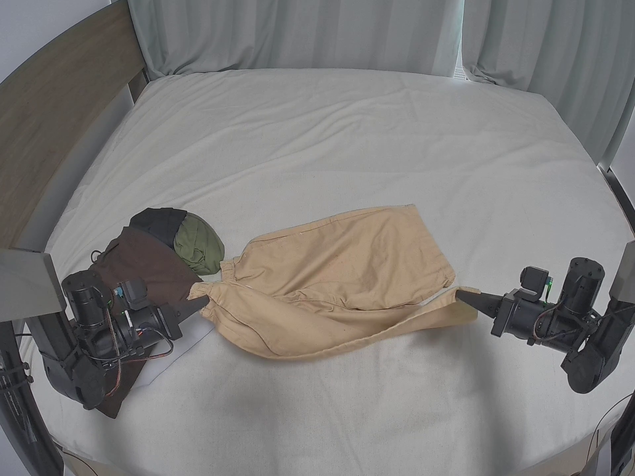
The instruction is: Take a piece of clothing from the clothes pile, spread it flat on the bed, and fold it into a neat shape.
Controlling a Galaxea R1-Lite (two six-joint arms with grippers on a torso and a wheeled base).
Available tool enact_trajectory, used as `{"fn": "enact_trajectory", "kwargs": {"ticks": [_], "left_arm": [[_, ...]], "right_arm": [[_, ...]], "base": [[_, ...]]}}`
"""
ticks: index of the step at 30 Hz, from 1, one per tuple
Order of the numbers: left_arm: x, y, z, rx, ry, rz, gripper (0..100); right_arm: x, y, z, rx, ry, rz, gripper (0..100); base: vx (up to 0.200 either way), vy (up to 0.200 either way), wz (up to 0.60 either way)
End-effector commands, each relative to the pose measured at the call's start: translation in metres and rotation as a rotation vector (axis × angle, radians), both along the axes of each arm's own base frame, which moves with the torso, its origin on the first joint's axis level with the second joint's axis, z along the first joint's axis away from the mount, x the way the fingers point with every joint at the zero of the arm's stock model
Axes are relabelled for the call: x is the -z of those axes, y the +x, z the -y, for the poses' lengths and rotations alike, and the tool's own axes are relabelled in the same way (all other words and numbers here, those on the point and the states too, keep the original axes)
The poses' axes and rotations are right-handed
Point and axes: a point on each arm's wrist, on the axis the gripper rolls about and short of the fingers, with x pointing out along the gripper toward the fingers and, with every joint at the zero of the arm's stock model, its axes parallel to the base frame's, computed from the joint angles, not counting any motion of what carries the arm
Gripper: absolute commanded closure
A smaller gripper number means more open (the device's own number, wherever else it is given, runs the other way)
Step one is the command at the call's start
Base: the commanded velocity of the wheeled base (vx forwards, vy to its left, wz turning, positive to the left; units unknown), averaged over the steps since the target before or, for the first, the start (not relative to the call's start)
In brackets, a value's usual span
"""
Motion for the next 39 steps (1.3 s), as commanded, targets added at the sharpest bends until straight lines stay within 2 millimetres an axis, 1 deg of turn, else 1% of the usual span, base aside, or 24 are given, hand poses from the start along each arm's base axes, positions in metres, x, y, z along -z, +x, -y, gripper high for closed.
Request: {"fn": "enact_trajectory", "kwargs": {"ticks": [1,8,12,14,16,19,21,25,28,34,39], "left_arm": [[-0.001,0.002,0.0,-0.003,-0.01,0.001,100],[-0.004,0.007,0.0,-0.04,-0.029,0.002,100],[-0.005,0.008,0.0,-0.041,-0.029,0.008,100],[-0.003,0.009,0.0,-0.042,-0.03,0.003,100],[-0.003,0.012,0.0,-0.042,-0.032,0.01,100],[-0.001,0.014,0.002,-0.039,-0.039,-0.002,100],[-0.001,0.014,0.003,-0.036,-0.042,-0.004,100],[-0.001,0.016,0.004,-0.035,-0.049,-0.005,100],[-0.003,0.021,0.004,-0.067,-0.05,0.011,100],[-0.005,0.025,0.01,-0.097,-0.086,-0.002,100],[-0.001,0.027,0.011,-0.103,-0.084,-0.012,100]], "right_arm": [[-0.008,0.009,-0.001,0.014,0.01,0.048,100],[-0.017,0.02,-0.003,0.055,0.042,0.077,100],[-0.028,0.034,-0.004,0.065,0.073,0.128,100],[-0.034,0.051,-0.005,0.075,0.109,0.154,100],[-0.036,0.06,-0.006,0.09,0.131,0.159,100],[-0.04,0.067,-0.007,0.091,0.145,0.175,100],[-0.041,0.07,-0.007,0.094,0.146,0.18,100],[-0.036,0.079,-0.006,0.098,0.146,0.182,100],[-0.033,0.085,-0.006,0.101,0.146,0.182,100],[-0.033,0.096,-0.005,0.106,0.152,0.203,100],[-0.032,0.107,-0.007,0.105,0.158,0.22,100]], "base": [[0.0,0.0,0.0],[0.0,0.0,0.0],[0.0,0.0,0.0],[0.0,0.0,0.0],[0.0,0.0,0.0],[0.0,0.0,0.0],[0.0,0.0,0.0],[0.0,0.0,0.0],[0.0,0.0,0.0],[0.0,0.0,0.0],[0.0,0.0,0.0]]}}
